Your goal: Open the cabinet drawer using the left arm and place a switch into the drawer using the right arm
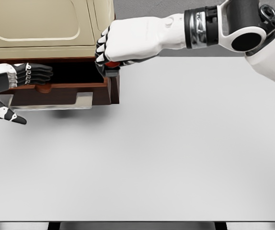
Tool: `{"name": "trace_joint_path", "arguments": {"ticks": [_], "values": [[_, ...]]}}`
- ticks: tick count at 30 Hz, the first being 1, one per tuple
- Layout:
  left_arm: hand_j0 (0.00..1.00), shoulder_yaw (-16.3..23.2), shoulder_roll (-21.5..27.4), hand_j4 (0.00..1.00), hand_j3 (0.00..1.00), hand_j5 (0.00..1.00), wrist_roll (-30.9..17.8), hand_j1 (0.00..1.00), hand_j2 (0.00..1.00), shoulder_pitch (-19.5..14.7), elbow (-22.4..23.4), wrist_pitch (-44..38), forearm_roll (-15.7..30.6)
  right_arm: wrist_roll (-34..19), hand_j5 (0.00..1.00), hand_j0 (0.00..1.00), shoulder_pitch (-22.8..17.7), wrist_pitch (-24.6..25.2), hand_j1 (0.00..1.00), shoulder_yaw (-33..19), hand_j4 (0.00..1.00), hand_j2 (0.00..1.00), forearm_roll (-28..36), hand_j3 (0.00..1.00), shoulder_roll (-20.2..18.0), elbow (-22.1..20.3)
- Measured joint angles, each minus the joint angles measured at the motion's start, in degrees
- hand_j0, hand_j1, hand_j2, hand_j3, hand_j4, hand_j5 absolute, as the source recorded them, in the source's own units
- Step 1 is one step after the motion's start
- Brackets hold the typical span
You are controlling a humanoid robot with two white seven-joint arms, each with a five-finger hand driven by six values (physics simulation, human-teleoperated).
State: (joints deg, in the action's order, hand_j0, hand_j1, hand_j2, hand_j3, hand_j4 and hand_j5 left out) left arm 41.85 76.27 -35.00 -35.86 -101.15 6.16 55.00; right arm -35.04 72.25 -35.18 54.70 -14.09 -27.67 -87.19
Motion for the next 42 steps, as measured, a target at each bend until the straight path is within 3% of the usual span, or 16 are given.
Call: {"name": "trace_joint_path", "arguments": {"ticks": [27, 40, 42], "values": [[1.00, -0.11, -0.58, 1.00, 1.00, 1.00, 0.00, 1.00, 1.00, 0.79, 0.00, 0.01, 0.27, 0.01, 0.49, 0.49, 2.02, 0.00, 0.49, 2.12, 0.49, 0.49, -1.75, 0.49, 9.69, 11.70], [1.00, -0.11, -0.66, 1.00, 1.00, 1.00, 0.00, 1.00, 1.00, 0.79, 0.00, 0.01, 0.44, 0.01, 0.49, 0.49, 2.02, 0.00, 0.49, 2.67, 0.49, 0.49, -3.43, 0.49, 12.44, 15.67], [1.00, -0.11, -0.62, 1.00, 1.00, 1.00, 0.00, 1.00, 1.00, 0.79, 0.00, 0.01, 0.47, 0.00, 0.57, 0.57, 2.02, 0.00, 0.57, 2.65, 0.57, 0.57, -3.51, 0.57, 12.51, 15.91]]}}
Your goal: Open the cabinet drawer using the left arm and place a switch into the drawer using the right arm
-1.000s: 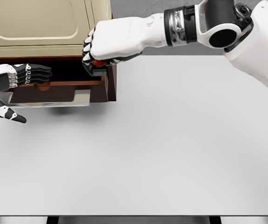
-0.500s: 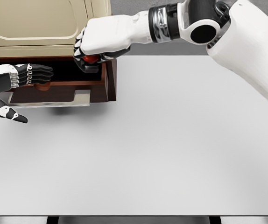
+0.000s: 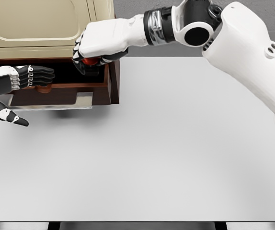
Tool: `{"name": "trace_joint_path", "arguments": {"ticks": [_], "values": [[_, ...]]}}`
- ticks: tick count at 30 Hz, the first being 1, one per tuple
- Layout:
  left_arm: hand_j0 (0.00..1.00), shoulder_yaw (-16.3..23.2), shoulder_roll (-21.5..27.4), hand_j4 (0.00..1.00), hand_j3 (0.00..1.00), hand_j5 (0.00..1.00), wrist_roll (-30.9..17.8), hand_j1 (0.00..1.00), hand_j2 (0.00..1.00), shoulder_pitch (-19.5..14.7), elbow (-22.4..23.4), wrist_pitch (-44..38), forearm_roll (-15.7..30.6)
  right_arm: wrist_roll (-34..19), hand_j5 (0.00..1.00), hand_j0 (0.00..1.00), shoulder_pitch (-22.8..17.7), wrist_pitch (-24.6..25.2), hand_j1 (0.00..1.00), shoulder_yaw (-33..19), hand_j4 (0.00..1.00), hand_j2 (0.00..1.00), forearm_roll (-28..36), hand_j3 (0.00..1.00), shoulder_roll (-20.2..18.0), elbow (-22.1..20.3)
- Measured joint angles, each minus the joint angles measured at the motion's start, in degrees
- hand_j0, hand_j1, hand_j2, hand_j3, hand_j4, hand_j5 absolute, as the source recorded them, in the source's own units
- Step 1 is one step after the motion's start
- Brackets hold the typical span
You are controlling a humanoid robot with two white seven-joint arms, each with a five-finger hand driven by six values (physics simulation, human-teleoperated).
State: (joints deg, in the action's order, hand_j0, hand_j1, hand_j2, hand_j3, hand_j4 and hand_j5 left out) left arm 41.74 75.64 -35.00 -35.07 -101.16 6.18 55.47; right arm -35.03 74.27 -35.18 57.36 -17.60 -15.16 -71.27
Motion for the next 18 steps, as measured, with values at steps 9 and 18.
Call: {"name": "trace_joint_path", "arguments": {"ticks": [9, 18], "values": [[1.00, 0.00, 0.09, 1.00, 1.00, 1.00, 0.00, 1.00, 1.00, -0.17, 0.00, 0.00, 0.28, 0.00, 1.00, 1.00, -0.09, 3.19, 1.00, -0.08, 1.00, 1.00, 0.03, 1.00, 0.45, 0.05], [1.00, -0.02, 0.46, 1.00, 1.00, 1.00, 0.00, 1.00, 1.00, -0.18, 0.01, 0.03, 0.74, 0.00, 1.00, 1.00, -1.05, 0.45, 1.00, -1.01, 1.00, 1.00, 5.87, 1.00, -9.32, -6.96]]}}
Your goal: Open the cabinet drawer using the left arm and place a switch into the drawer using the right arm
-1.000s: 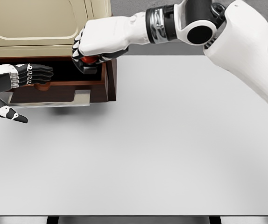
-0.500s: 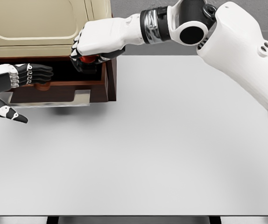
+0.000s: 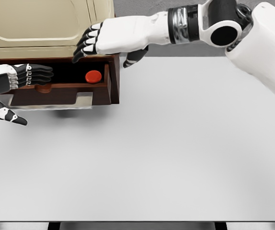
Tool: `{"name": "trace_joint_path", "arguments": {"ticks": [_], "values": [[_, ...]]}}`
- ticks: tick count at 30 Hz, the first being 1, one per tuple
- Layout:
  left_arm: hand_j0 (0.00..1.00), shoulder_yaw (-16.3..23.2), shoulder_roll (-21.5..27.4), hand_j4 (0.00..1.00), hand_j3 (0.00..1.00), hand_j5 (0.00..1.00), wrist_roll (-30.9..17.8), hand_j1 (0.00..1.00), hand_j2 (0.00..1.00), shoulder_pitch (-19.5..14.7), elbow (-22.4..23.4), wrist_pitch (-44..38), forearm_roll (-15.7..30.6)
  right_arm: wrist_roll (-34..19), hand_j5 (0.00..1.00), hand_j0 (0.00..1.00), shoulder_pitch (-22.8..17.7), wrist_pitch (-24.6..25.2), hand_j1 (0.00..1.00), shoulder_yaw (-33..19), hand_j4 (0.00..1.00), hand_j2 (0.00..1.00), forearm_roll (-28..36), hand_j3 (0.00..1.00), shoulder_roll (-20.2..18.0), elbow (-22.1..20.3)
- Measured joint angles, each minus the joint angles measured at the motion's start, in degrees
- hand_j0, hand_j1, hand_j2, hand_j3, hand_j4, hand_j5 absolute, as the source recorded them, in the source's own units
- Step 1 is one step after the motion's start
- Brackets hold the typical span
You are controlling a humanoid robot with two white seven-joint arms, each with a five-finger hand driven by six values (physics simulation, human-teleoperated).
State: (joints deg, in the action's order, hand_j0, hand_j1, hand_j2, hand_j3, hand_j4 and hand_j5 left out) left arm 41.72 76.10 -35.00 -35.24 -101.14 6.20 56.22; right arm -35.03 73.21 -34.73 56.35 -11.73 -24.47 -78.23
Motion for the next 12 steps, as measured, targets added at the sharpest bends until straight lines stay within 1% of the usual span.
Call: {"name": "trace_joint_path", "arguments": {"ticks": [1, 3, 6, 8, 10, 12], "values": [[1.00, 0.01, 0.05, 1.00, 1.00, 1.00, 0.00, 1.00, 1.00, 0.00, 0.00, 0.01, 0.01, 0.00, 1.00, 1.00, -0.26, -0.13, 1.00, -0.19, 1.00, 1.00, 0.75, 1.00, -2.42, -0.44], [1.00, 0.01, 0.18, 1.00, 1.00, 1.00, 0.00, 1.00, 1.00, -0.01, 0.02, 0.04, -0.02, -0.01, 1.00, 1.00, -2.54, -0.30, 1.00, -0.46, 1.00, 1.00, 3.41, 1.00, -7.92, -0.99], [1.00, 0.00, 0.25, 1.00, 1.00, 1.00, 0.00, 1.00, 1.00, -0.01, 0.04, 0.06, -0.01, -0.01, 1.00, 1.00, -7.47, -0.44, 1.00, -0.64, 1.00, 1.00, 7.62, 1.00, -16.19, -1.32], [1.00, -0.01, 0.30, 1.00, 1.00, 1.00, 0.00, 1.00, 1.00, -0.01, 0.04, 0.06, 0.01, -0.01, 1.00, 1.00, -8.96, -0.46, 1.00, -0.73, 1.00, 1.00, 9.26, 1.00, -20.71, -1.25], [1.00, -0.02, 0.32, 1.00, 1.00, 1.00, 0.00, 1.00, 1.00, 0.00, 0.04, 0.08, 0.02, -0.01, 1.00, 1.00, -9.67, -0.46, 1.00, -0.78, 1.00, 1.00, 10.10, 1.00, -23.54, -0.91], [1.00, -0.01, 0.30, 1.00, 1.00, 1.00, 0.00, 1.00, 1.00, -0.01, 0.06, 0.08, 0.02, -0.01, 1.00, 1.00, -11.87, -0.48, 1.00, -1.13, 1.00, 1.00, 10.48, 1.00, -24.98, -0.45]]}}
